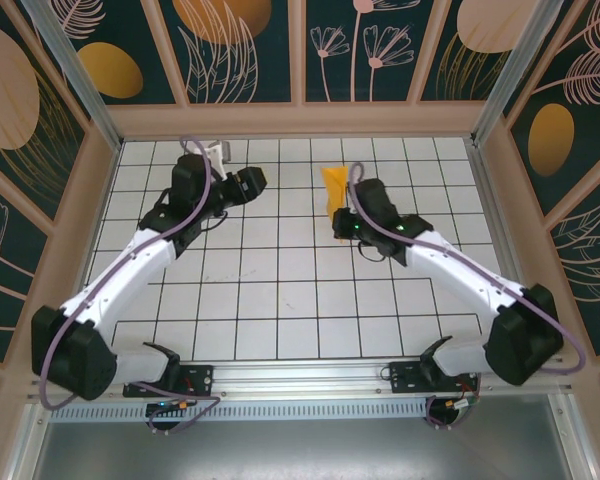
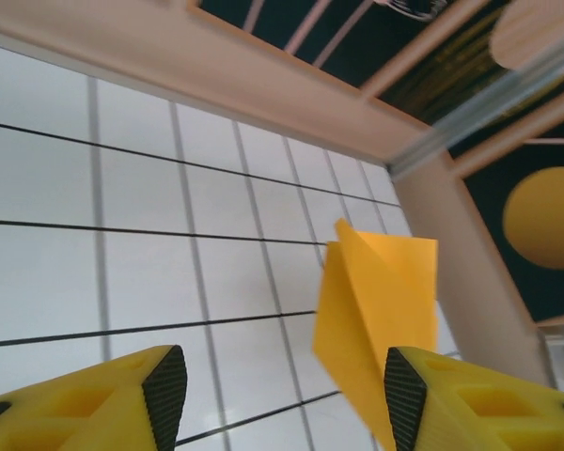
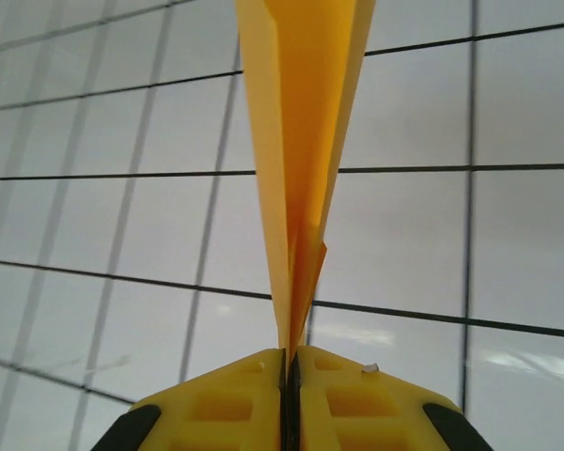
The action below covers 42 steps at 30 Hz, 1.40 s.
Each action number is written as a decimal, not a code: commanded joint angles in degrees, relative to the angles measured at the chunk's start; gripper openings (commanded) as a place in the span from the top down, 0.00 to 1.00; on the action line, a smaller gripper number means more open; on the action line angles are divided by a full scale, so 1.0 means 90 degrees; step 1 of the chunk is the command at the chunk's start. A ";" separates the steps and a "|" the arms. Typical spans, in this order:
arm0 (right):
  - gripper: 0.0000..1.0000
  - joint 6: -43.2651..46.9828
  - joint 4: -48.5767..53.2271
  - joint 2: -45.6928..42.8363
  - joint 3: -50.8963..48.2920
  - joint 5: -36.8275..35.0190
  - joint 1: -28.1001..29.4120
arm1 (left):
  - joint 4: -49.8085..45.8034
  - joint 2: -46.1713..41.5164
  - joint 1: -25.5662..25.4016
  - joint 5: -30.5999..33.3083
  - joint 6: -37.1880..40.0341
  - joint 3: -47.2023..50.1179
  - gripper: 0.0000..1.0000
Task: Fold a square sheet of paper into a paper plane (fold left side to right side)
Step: Turn over the paper at the center of the table.
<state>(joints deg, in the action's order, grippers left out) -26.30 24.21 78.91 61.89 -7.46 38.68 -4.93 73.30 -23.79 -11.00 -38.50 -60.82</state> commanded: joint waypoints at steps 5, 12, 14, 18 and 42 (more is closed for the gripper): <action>0.89 -0.1214 0.4588 0.2601 0.1868 -0.4192 0.1457 | -0.0608 -0.1185 -0.0013 0.2028 0.0284 0.0429 0.36; 0.89 -0.1939 0.5961 0.4954 0.3170 -0.4808 0.2409 | -0.0733 -0.1552 -0.0006 0.2214 0.0284 0.0451 0.35; 0.88 -0.1723 0.5739 0.5245 0.3337 -0.4719 0.2573 | -0.0755 -0.1530 -0.0013 0.2185 0.0293 0.0467 0.35; 0.85 -0.1228 0.5124 0.5558 0.3436 -0.4249 0.2687 | -0.0742 -0.1460 -0.0013 0.2085 0.0293 0.0493 0.35; 0.32 -0.0327 -0.0007 -0.0104 -0.0832 0.0096 0.0934 | 0.1540 0.0509 -0.0363 -0.1213 -0.0608 0.1688 0.37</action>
<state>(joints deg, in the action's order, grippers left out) -28.80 34.72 83.68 59.75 -15.03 51.77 1.10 74.65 -24.71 -13.52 -40.64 -47.05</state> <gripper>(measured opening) 0.669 0.635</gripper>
